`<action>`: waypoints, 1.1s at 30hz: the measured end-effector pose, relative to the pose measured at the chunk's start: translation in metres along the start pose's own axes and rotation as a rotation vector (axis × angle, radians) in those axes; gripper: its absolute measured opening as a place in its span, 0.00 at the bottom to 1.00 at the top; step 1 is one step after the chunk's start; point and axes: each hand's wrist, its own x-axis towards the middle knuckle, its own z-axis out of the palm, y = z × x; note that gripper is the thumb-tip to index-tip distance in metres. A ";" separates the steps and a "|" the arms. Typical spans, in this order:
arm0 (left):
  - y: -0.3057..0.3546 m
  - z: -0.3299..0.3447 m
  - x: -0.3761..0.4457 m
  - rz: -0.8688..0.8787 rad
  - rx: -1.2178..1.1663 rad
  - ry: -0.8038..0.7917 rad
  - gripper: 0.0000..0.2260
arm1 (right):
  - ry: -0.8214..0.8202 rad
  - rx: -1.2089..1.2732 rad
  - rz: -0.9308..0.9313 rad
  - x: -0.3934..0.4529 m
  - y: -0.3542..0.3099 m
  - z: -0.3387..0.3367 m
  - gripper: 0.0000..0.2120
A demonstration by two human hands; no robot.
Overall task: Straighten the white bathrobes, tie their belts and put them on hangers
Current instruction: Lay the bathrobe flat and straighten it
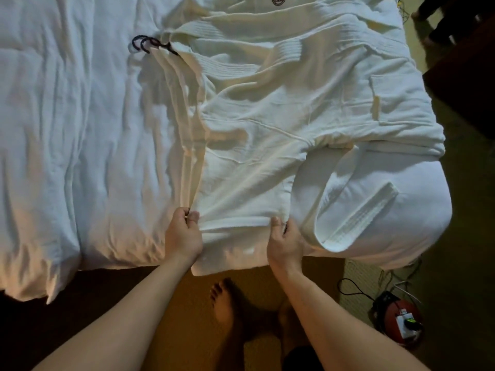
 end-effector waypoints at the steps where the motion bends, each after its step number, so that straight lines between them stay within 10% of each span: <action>1: -0.003 0.002 0.001 -0.021 0.023 0.014 0.09 | -0.020 0.024 0.020 -0.004 0.005 -0.003 0.10; 10: -0.009 0.007 0.002 -0.132 0.091 -0.101 0.15 | -0.204 -0.090 0.136 -0.007 0.039 -0.008 0.07; 18: 0.050 0.011 0.031 0.072 0.074 -0.036 0.17 | -0.011 -0.063 -0.015 0.026 -0.007 -0.012 0.15; 33: 0.097 0.018 0.085 -0.060 0.156 -0.027 0.10 | 0.024 -0.142 -0.018 0.052 -0.042 -0.019 0.14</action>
